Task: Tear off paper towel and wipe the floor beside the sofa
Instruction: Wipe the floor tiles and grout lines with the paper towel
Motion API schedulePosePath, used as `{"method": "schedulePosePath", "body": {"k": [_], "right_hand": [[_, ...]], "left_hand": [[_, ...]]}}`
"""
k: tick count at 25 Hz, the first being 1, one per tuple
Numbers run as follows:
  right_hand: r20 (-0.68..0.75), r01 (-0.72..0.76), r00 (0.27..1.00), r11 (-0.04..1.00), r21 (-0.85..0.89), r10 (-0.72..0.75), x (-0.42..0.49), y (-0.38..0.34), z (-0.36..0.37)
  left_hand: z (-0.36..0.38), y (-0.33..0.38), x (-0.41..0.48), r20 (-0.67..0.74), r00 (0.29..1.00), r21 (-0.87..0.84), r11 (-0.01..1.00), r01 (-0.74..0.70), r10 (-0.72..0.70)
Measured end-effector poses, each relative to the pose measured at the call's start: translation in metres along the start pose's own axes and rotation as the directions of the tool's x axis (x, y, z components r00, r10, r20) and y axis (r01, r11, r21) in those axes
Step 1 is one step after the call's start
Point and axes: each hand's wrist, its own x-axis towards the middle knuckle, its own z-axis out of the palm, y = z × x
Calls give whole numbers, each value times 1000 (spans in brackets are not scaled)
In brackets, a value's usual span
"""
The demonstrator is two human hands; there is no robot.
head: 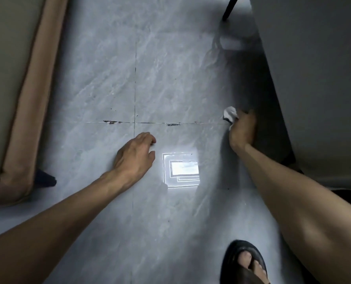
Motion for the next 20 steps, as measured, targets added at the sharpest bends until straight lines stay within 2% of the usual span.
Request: {"method": "schedulePosePath", "body": {"k": [2,3,4,5,6,7,8,9,10,12,13,15,16,17,18,20], "right_hand": [[166,250,955,968,-12,-244,-35,0,8],[338,452,847,891,-50,-410,-61,4,9],[514,563,721,825,-45,-464,-91,11,11],[635,705,582,704,-83,-508,-107,24,8],[666,710,578,693,-126,-471,-119,29,-3],[580,709,643,674,-205,-501,-121,37,-16],[412,562,795,795,-227,-444,-121,43,-32],[281,422,893,874,-242,-353,-122,51,-47],[172,299,950,914,-274,-260,-126,58,-62],[69,125,992,916,-381,-106,-147,66,-76],[30,84,996,914,-397,-78,-160,71,-68],[8,65,998,957,-283,-65,-186,61,-40],[31,68,998,979,-191,-63,-197,49,-21],[126,114,987,986,-123,-98,-207,35,-1],[263,219,947,969,-112,-184,-221,20,16],[548,519,728,853,-50,-412,-244,1,37]], "left_hand": [[3,-2,-2,30,999,58,998,10,-12],[4,0,-2,39,999,89,996,21,-25],[6,4,-3,45,998,120,992,33,-38],[8,8,-2,47,998,149,988,40,-48],[9,11,-2,48,997,175,984,45,-55],[10,15,-1,45,998,195,980,44,-53],[10,17,-1,41,998,209,977,40,-50],[9,19,-2,42,998,216,975,41,-51],[9,20,-2,46,997,221,974,44,-55],[6,21,-2,60,997,220,975,40,-54],[5,19,-2,68,997,200,979,32,-47],[-1,10,-3,73,996,84,995,50,-56],[-4,3,-3,67,995,15,997,73,-74],[-8,-3,-5,61,994,-31,995,93,-91],[-12,-9,-9,53,993,-50,993,109,-106],[-19,-20,-16,28,990,-61,988,142,-141]]}}
